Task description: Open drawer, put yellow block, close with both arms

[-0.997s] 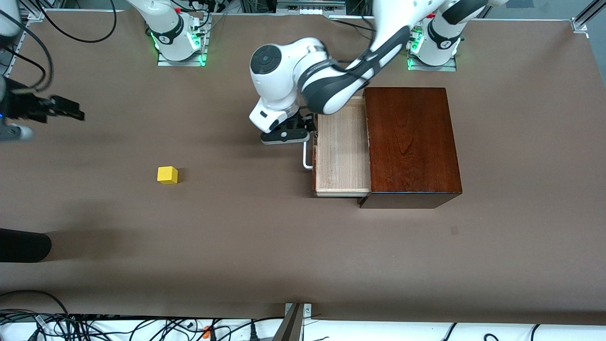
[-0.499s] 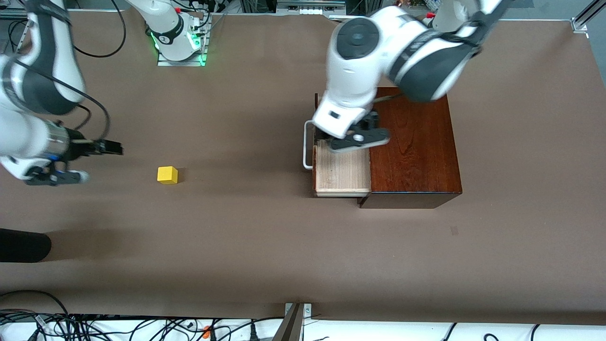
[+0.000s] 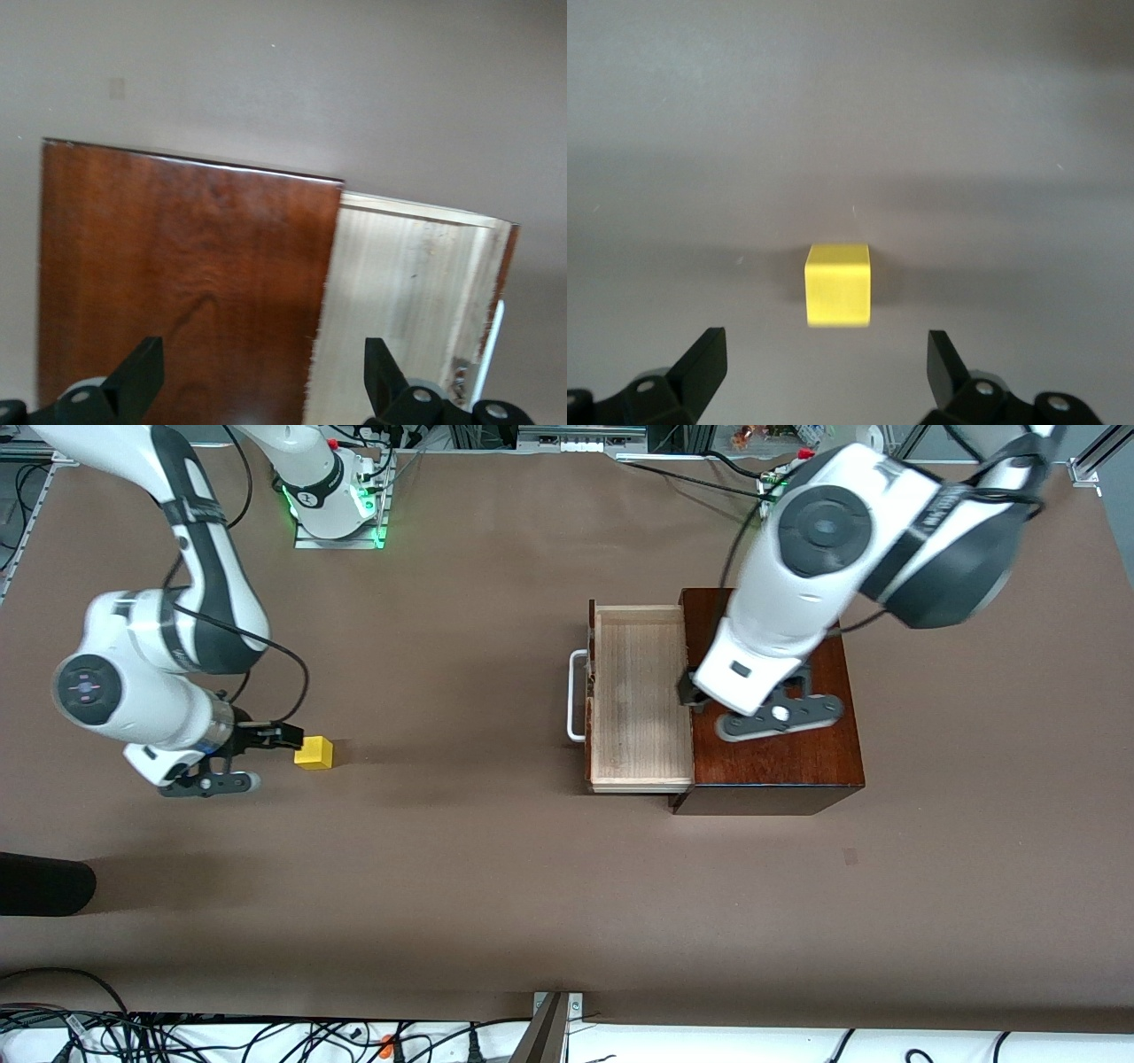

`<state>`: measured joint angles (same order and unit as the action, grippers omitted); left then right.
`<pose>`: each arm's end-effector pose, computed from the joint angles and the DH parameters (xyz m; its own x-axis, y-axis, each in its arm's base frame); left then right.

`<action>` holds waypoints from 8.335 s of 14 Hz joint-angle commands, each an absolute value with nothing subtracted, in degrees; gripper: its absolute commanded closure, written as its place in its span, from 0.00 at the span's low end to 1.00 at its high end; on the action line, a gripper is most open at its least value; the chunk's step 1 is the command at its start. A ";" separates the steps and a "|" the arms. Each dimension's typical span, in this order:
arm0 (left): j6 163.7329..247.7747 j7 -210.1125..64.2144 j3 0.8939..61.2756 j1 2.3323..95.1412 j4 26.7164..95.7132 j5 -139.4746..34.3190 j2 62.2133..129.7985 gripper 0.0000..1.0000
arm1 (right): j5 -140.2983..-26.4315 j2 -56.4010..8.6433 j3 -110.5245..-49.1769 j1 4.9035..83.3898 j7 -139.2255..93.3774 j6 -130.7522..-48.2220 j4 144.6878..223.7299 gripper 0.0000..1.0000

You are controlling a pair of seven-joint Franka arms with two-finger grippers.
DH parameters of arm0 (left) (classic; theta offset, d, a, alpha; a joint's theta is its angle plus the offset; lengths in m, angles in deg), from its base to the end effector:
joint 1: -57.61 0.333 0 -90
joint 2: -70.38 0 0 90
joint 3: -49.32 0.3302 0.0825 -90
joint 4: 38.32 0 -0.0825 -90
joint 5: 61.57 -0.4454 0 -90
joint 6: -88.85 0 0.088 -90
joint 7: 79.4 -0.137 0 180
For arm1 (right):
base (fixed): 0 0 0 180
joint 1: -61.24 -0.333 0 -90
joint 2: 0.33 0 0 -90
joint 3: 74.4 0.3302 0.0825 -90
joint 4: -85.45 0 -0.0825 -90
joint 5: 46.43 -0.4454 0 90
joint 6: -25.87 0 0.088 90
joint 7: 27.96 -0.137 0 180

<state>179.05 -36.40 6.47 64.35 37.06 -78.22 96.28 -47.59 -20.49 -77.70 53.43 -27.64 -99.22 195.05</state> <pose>0.6509 -0.3128 0.5017 0.9868 0.1480 -0.0662 0.1452 -0.9884 -0.0453 0.6608 0.0541 0.2497 0.9940 0.0742 -0.0807 0.0748 -0.9972 0.0038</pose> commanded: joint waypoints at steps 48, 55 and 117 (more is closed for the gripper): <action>178.77 -80.28 48.18 54.53 52.38 -61.39 71.88 0.00 | -46.08 -32.93 -58.84 25.57 -141.23 -98.31 167.54 0.83; 178.77 -80.28 48.09 54.45 52.38 -61.39 71.88 0.00 | -43.98 -35.48 -58.84 24.42 -143.09 -100.16 167.54 0.83; 194.31 -121.73 30.34 30.03 41.48 -61.13 97.70 0.00 | -45.46 -0.85 -76.78 62.47 -25.24 -60.87 176.42 0.00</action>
<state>193.55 -114.94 29.74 32.41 44.19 -60.85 94.63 -46.45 -0.30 -78.20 60.78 -26.98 -61.75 178.29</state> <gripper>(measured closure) 0.000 0.000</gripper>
